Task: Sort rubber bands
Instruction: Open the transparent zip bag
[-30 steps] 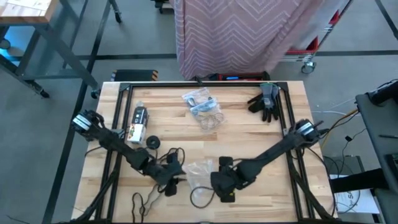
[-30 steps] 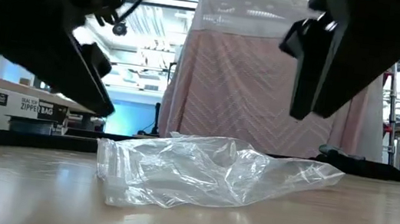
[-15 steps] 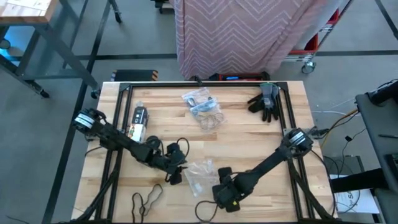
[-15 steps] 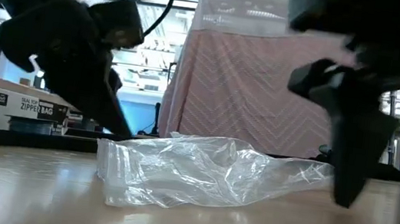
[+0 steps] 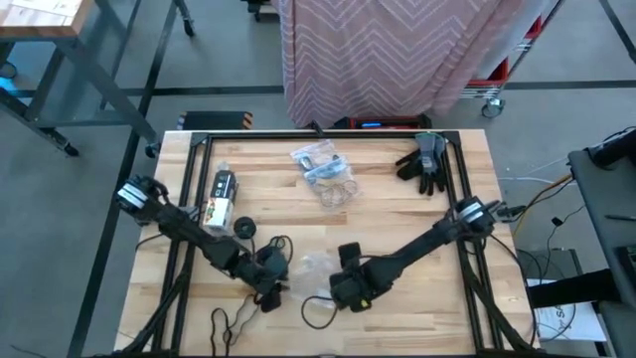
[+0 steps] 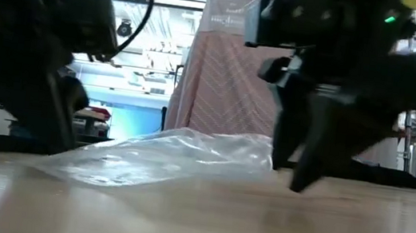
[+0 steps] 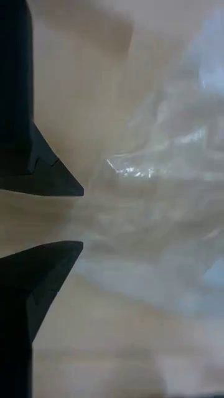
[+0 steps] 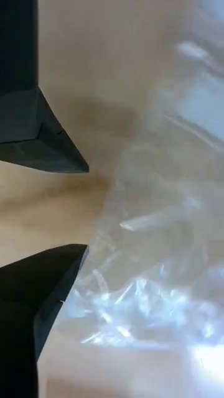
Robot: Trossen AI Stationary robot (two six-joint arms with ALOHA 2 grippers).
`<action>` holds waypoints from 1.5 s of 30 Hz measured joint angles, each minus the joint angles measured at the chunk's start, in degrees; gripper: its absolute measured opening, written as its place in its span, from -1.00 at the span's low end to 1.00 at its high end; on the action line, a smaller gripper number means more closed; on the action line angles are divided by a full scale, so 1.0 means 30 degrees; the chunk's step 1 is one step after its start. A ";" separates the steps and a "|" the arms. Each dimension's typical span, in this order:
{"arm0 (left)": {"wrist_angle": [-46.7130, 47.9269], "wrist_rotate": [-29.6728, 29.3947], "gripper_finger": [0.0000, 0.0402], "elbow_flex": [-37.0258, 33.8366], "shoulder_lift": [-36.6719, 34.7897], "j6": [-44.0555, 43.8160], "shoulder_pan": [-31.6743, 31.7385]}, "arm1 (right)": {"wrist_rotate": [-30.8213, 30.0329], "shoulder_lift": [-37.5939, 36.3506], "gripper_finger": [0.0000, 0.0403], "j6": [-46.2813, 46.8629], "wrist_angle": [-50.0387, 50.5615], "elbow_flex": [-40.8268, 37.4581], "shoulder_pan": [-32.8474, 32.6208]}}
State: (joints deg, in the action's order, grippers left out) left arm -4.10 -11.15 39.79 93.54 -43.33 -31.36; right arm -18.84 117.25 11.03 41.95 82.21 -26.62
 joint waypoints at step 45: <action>0.5072 -0.9957 -0.28 0.7108 0.6590 1.8333 -0.4146 | -0.4259 -0.0051 -0.08 0.0842 -0.4543 -0.1749 -0.4251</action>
State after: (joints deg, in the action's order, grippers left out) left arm 11.11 -41.02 61.11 113.31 11.67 -43.80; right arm -31.62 117.10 13.56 28.32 76.97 -39.38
